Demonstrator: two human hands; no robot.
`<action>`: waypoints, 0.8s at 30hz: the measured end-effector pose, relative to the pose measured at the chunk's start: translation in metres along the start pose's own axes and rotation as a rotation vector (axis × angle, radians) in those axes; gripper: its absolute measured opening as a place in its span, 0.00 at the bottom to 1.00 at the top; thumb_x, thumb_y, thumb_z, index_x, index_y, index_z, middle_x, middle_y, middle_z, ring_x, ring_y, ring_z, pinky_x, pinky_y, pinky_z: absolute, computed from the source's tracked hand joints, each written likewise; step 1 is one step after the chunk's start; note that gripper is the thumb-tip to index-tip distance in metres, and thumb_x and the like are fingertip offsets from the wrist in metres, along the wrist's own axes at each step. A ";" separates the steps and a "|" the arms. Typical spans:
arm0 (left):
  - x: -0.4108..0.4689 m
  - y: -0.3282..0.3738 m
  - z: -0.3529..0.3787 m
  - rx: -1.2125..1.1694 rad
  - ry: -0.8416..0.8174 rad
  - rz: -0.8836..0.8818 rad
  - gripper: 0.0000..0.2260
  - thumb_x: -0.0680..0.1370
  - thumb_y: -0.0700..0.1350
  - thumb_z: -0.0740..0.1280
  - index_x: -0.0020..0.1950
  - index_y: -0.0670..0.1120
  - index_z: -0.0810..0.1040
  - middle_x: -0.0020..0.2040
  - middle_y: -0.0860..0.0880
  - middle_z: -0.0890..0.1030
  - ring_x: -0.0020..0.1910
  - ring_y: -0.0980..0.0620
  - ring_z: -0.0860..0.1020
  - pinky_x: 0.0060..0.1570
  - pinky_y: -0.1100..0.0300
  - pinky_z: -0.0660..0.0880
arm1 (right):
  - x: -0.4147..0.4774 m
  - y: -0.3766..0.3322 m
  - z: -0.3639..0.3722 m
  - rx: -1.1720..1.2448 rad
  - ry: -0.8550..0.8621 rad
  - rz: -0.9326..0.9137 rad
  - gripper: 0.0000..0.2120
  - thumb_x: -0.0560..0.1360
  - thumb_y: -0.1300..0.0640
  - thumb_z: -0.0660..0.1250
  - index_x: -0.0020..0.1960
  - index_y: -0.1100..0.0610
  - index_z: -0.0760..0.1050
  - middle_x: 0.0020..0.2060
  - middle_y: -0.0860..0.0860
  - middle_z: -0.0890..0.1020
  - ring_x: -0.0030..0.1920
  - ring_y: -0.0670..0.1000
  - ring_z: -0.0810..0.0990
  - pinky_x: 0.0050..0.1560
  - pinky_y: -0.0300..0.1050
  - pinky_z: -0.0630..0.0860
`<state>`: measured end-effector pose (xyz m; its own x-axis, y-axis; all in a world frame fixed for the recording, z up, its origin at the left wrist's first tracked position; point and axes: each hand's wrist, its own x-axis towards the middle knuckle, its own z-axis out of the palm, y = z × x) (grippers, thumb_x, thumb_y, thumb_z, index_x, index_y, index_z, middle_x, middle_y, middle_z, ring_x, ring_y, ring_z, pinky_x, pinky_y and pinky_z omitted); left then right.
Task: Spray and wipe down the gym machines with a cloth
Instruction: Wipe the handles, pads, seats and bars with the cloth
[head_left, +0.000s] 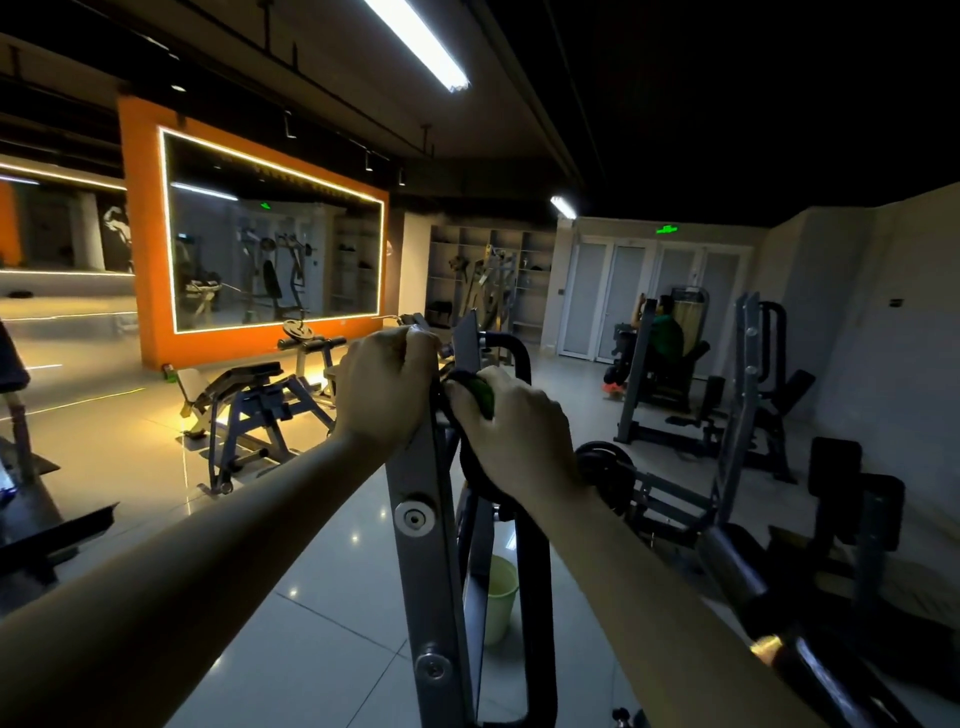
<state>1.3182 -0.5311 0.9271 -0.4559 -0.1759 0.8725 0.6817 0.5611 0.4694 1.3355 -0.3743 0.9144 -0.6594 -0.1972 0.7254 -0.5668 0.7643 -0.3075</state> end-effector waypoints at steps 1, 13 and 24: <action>0.000 0.001 0.000 0.013 0.007 0.016 0.24 0.85 0.50 0.53 0.36 0.40 0.78 0.27 0.43 0.76 0.26 0.44 0.75 0.28 0.43 0.73 | -0.010 0.005 0.005 -0.051 0.066 -0.094 0.22 0.82 0.37 0.57 0.60 0.53 0.76 0.47 0.50 0.81 0.40 0.44 0.78 0.37 0.29 0.65; 0.003 -0.009 -0.001 0.140 -0.031 0.167 0.25 0.86 0.56 0.53 0.38 0.45 0.79 0.30 0.49 0.76 0.29 0.50 0.76 0.33 0.45 0.74 | 0.028 0.004 -0.011 0.251 -0.292 0.083 0.21 0.84 0.41 0.59 0.37 0.50 0.76 0.32 0.48 0.78 0.32 0.46 0.77 0.35 0.43 0.69; 0.000 -0.008 0.000 0.127 -0.009 0.163 0.22 0.85 0.53 0.53 0.34 0.50 0.72 0.28 0.52 0.72 0.28 0.53 0.72 0.30 0.47 0.72 | -0.004 0.032 0.005 0.051 -0.022 -0.280 0.35 0.76 0.41 0.72 0.76 0.49 0.62 0.65 0.53 0.76 0.55 0.50 0.80 0.50 0.41 0.79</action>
<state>1.3130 -0.5350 0.9230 -0.3506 -0.0674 0.9341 0.6694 0.6794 0.3003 1.3174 -0.3520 0.8990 -0.4843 -0.4098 0.7730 -0.7521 0.6464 -0.1285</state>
